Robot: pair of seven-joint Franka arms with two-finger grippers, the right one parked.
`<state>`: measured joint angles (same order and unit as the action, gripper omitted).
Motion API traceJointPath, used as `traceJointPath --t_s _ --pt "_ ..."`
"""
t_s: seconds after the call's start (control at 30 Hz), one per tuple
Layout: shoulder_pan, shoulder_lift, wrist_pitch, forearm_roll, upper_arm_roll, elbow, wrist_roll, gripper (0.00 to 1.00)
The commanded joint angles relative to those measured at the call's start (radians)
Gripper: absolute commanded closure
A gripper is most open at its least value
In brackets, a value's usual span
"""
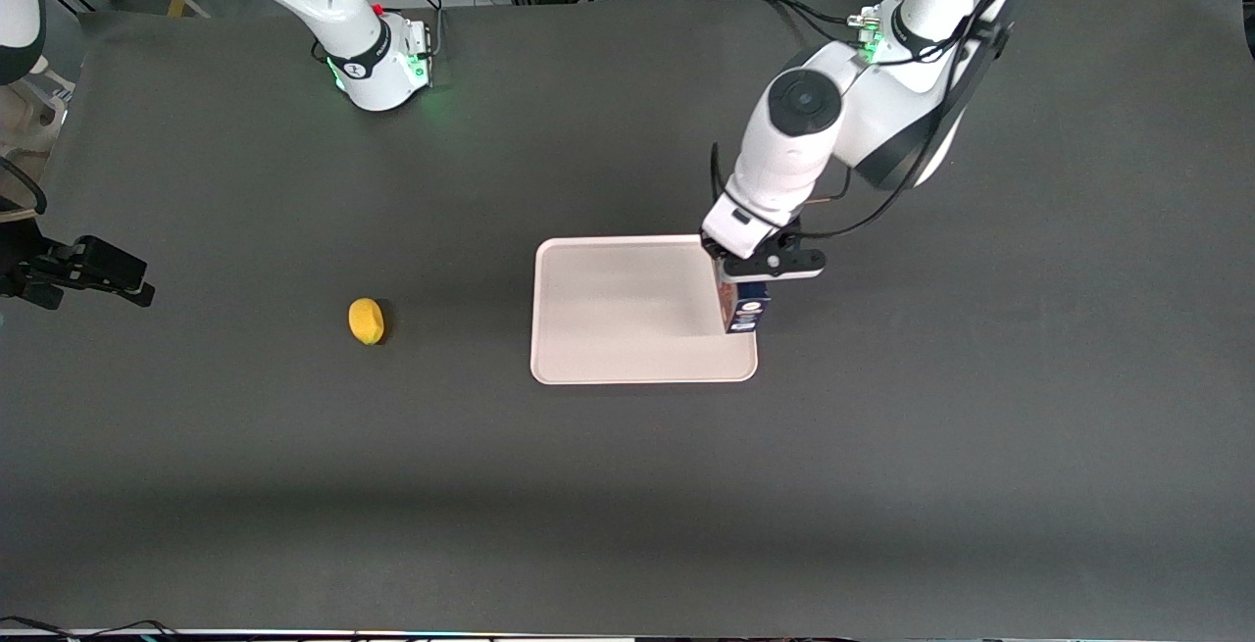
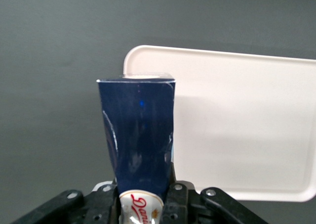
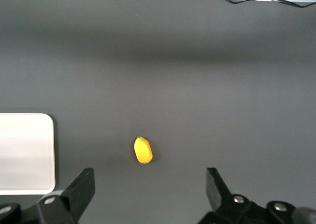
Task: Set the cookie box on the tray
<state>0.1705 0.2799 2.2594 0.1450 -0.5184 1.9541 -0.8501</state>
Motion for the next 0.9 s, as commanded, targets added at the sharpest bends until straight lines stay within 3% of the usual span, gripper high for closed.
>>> traceJointPath --t_s 0.0,0.4,0.87 --pt "0.066 0.111 0.011 0.091 0.020 -0.090 -0.098 0.66" --pt "0.069 0.179 0.094 0.165 0.044 -0.087 -0.110 0.66" --pt "0.084 0.231 0.106 0.168 0.055 -0.086 -0.124 0.63"
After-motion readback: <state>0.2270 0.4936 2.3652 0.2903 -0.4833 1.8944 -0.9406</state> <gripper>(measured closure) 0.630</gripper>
